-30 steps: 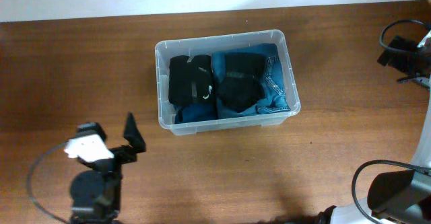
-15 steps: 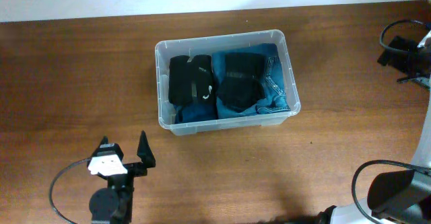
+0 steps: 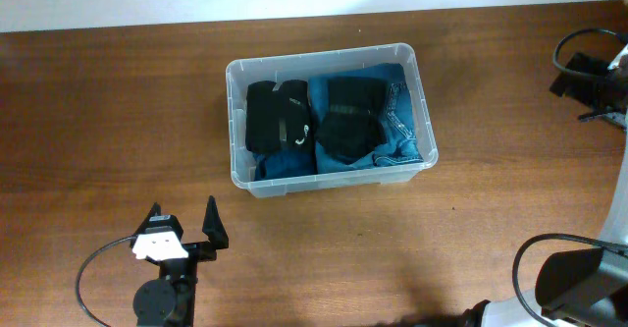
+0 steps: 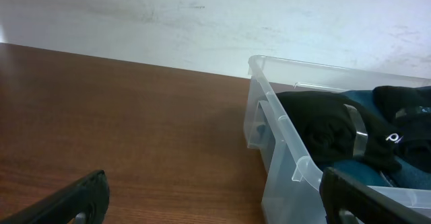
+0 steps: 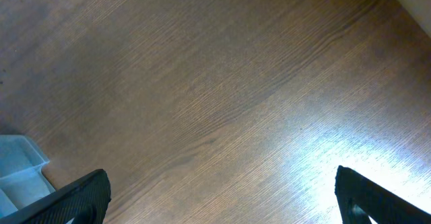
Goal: Pack container
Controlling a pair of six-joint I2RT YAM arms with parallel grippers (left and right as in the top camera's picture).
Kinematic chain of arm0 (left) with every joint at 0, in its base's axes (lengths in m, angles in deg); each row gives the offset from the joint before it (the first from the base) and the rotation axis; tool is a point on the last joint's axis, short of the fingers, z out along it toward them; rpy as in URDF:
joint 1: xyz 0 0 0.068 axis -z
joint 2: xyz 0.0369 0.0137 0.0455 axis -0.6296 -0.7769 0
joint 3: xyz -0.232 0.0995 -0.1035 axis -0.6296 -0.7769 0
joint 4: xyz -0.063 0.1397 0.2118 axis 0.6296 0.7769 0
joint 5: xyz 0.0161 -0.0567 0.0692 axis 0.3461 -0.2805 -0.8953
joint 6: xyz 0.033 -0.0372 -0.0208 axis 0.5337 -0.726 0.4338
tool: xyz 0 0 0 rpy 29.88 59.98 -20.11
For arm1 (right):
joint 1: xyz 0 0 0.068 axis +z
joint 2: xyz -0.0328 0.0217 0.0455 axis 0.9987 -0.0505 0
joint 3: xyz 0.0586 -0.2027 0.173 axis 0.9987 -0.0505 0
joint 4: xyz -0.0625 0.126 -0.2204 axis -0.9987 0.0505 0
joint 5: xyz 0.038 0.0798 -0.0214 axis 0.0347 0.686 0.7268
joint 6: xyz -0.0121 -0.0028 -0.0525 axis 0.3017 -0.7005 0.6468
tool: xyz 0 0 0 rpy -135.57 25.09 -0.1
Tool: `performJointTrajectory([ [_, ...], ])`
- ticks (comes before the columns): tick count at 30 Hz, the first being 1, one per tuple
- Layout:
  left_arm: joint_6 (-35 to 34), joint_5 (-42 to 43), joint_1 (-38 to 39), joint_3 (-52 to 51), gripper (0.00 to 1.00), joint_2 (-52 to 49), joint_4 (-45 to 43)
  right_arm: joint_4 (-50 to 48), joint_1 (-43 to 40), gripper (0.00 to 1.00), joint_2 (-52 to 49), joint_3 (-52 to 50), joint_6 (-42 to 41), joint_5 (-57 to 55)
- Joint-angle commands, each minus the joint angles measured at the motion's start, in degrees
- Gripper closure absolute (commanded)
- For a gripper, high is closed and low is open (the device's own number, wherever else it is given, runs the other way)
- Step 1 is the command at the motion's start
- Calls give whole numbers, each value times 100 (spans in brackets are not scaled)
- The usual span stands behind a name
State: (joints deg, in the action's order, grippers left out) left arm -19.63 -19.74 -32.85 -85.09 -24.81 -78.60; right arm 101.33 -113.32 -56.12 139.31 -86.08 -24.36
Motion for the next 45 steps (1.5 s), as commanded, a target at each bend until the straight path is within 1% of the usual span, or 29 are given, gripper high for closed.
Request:
performJointTrajectory([
  [1, 94, 81, -28, -42, 1, 31, 4, -17, -11, 2, -7, 35, -24, -31],
  [42, 92, 81, -28, -42, 1, 31, 7, 72, 4, 2, -4, 35, -22, -33],
  [45, 94, 81, -28, -42, 1, 31, 7, 7, 136, 2, 195, 28, -20, -2],
])
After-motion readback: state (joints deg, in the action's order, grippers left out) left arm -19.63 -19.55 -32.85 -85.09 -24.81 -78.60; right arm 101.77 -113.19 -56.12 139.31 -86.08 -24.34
